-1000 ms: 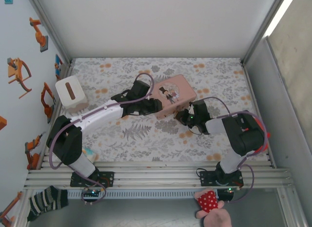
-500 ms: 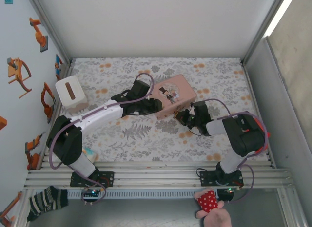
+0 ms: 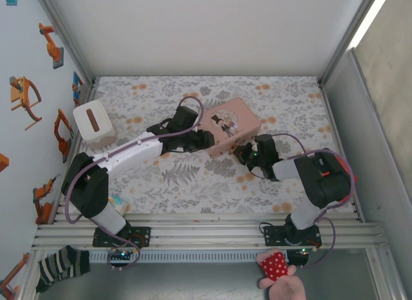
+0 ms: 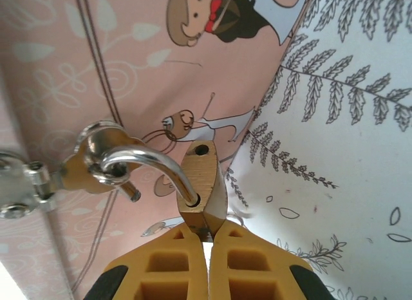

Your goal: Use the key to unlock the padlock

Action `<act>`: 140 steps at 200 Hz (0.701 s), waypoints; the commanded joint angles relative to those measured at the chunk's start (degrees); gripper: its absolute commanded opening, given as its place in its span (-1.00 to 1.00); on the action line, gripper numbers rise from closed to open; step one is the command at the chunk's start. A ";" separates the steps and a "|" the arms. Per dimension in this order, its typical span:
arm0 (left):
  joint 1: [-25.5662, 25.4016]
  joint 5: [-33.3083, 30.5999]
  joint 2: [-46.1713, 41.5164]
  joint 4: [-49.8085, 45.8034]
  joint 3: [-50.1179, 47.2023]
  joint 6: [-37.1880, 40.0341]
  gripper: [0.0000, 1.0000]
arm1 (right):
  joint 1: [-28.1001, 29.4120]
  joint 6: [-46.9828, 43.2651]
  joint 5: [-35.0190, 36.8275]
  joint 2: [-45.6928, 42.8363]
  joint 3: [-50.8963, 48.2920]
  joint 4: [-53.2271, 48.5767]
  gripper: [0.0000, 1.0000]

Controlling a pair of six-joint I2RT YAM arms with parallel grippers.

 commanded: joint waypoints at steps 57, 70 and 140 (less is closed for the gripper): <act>0.47 0.61 0.44 0.62 0.42 0.60 -0.18 | -1.67 5.07 4.17 -3.18 -0.88 1.29 -1.00; 0.46 0.43 0.35 0.55 0.50 0.56 -0.18 | -2.28 5.42 4.32 -3.14 -0.85 0.29 -1.00; 0.91 -2.17 -1.55 -1.21 -0.18 1.40 -0.18 | -4.16 -4.73 6.43 -14.79 -0.77 -19.31 -1.00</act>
